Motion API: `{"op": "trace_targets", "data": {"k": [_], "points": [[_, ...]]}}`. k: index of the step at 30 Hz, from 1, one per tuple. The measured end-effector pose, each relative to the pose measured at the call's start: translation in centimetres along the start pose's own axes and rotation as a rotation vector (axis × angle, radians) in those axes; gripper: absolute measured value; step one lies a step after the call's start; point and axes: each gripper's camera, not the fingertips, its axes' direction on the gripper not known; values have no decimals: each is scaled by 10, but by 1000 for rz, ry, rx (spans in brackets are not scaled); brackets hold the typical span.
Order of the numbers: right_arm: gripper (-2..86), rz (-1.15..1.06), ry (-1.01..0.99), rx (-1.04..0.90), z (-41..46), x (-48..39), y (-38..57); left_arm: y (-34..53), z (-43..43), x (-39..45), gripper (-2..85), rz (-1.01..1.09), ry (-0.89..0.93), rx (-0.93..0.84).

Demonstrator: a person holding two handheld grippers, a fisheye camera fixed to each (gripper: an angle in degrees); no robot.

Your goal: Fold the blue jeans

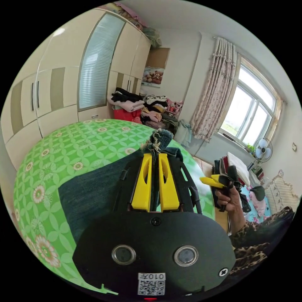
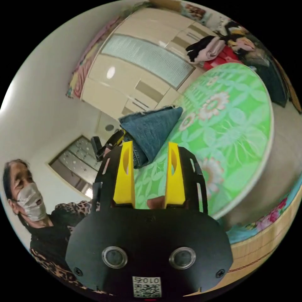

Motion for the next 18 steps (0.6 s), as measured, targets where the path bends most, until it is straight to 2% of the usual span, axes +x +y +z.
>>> {"op": "trace_targets", "data": {"k": [7, 10, 12, 18], "points": [[173, -156, 233, -97, 82, -59, -39, 15, -1, 3, 21, -1, 38, -15], [141, -142, 300, -200, 117, -63, -55, 18, 2, 0, 21, -9, 48, -27], [65, -139, 379, -170, 122, -63, -59, 18, 1, -6, 22, -26, 52, -31], [52, -42, 217, -146, 102, -46, -44, 18, 5, -30, 27, -59, 239, -88]]}}
